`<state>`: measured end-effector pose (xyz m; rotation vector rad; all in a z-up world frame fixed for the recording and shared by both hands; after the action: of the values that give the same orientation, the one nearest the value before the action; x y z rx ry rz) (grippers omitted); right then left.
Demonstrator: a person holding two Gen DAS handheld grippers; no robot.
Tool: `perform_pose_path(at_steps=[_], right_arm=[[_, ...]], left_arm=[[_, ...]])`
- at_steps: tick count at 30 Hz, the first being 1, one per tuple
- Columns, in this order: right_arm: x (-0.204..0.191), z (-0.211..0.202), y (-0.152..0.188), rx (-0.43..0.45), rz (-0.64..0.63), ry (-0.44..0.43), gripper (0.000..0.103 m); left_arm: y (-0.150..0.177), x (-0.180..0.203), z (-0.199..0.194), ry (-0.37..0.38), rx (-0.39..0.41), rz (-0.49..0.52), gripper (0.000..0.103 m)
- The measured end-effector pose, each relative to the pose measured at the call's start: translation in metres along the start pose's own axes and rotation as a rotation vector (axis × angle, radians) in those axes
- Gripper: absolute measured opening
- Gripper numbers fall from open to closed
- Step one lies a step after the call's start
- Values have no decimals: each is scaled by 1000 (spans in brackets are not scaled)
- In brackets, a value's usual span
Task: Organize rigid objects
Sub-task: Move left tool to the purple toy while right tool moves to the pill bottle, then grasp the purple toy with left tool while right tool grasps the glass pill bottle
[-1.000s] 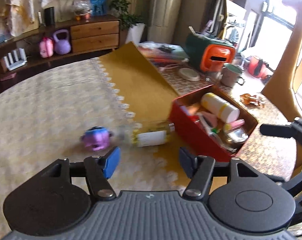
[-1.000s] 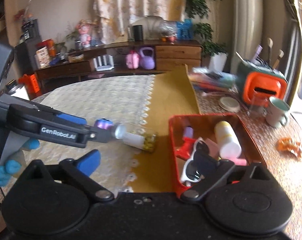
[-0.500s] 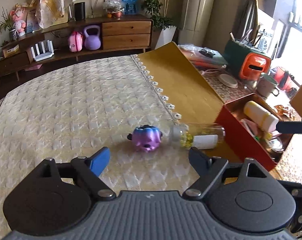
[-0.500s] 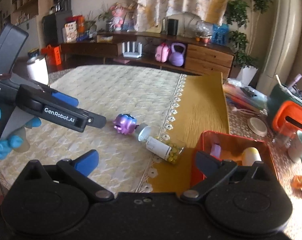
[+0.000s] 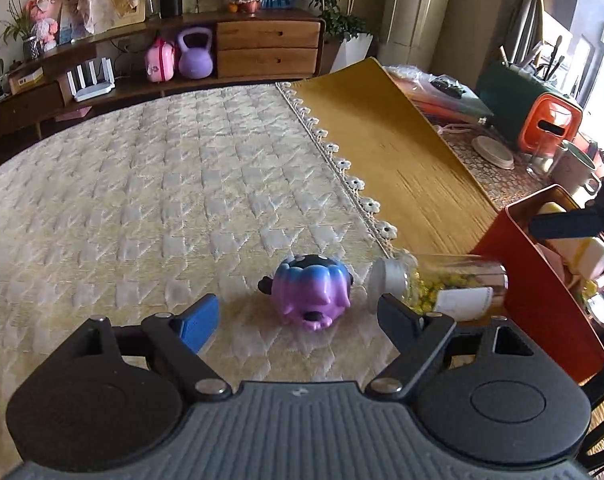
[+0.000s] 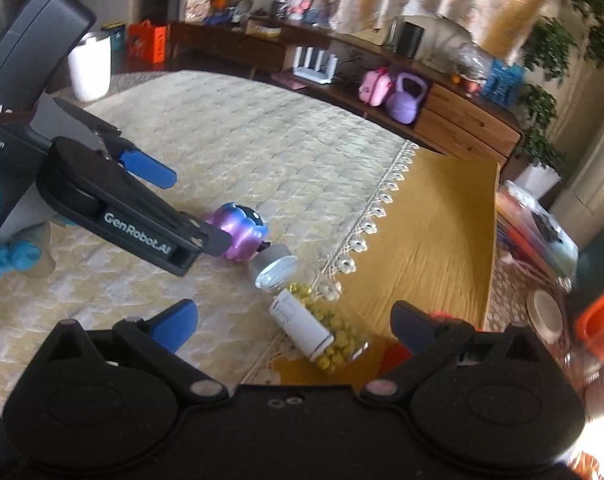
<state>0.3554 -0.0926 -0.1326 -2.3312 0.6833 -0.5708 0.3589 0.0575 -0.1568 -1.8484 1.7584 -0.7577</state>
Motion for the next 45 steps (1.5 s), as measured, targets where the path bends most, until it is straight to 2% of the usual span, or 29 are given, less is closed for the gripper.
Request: perform_pose_path(at_steps=[14, 20, 21, 24, 25, 27, 31, 40, 45], right_arm=[[4, 53, 3, -77, -92, -62, 99], [-2, 73, 10, -125, -129, -73, 88], [-3, 74, 10, -124, -133, -67, 86], [-3, 76, 10, -119, -149, -50, 82], [-3, 76, 11, -118, -162, -31, 76], [-2, 75, 10, -116, -171, -12, 70], [-5, 74, 10, -118, -170, 8, 69], [-7, 57, 7, -114, -69, 46, 63], [-10, 37, 8, -95, 44, 46, 60]], left_arm=[[0, 1, 40, 5, -13, 0, 86], [2, 1, 46, 14, -11, 8, 86], [2, 1, 46, 14, -9, 11, 83], [2, 3, 46, 24, -7, 25, 65], [3, 4, 46, 25, -8, 29, 64], [3, 3, 45, 25, -5, 28, 64], [4, 4, 43, 23, -3, 36, 64], [7, -5, 25, 27, -17, -7, 63], [7, -6, 4, 27, -1, -7, 63]])
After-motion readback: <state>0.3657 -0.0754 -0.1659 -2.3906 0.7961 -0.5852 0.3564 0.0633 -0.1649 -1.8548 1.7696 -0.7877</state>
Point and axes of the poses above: each gripper's, at about its wrist camera, not at the fingertips, and z roughly the way its jaws point, x to its right, y to its underside, the point moved 10 cm from there along z, roughly the way its jaws point, and after that the axes turned 2 degrees about x, right-handed, at the moved point
